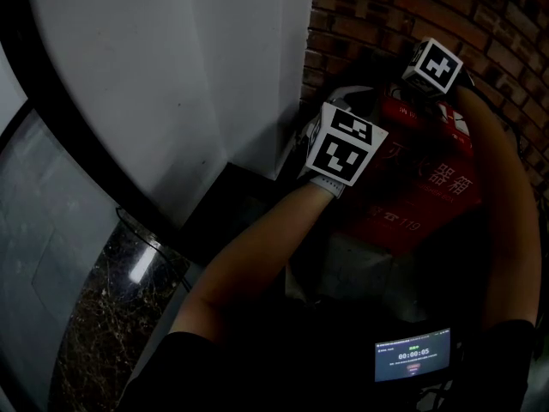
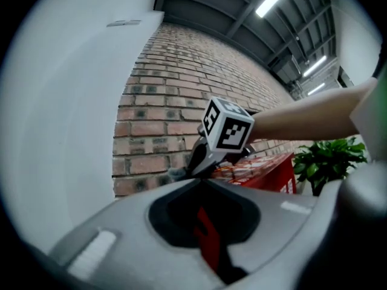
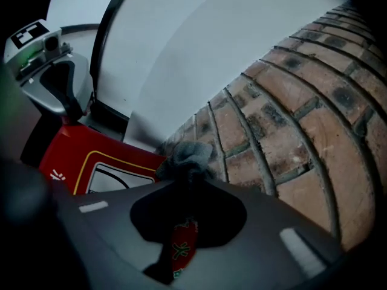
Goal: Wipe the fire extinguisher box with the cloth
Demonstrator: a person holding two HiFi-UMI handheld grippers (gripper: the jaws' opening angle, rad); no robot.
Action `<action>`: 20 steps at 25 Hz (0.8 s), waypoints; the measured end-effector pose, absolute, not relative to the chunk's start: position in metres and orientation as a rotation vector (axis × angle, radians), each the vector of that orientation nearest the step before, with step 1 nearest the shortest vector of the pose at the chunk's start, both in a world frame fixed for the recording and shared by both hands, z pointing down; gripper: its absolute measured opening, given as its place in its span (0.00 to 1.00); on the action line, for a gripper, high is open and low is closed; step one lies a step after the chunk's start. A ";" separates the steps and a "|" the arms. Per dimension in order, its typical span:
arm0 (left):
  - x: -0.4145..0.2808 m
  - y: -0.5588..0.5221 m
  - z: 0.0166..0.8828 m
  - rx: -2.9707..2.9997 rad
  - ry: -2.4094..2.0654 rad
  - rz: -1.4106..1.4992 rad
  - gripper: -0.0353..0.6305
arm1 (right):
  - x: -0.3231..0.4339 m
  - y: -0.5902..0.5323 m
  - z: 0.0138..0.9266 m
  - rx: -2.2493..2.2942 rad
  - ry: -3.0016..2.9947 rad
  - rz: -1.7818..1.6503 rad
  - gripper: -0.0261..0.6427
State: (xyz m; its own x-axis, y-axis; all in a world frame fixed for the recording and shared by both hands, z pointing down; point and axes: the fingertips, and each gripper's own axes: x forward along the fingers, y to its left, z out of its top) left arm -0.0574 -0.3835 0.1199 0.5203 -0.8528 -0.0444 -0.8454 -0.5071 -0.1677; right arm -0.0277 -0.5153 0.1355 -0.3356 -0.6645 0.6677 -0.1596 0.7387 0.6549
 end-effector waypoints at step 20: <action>-0.069 -0.358 0.120 -2.574 1.557 -0.150 0.06 | -0.043 -0.400 0.141 0.447 -1.858 -0.579 0.09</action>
State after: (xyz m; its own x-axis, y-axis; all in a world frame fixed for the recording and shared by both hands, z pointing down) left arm -0.0688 -0.3583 0.1202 0.4625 -0.8864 0.0177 -0.8736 -0.4590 -0.1617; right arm -0.0429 -0.3999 0.1405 -0.3422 -0.5589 0.7554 -0.0303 0.8100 0.5856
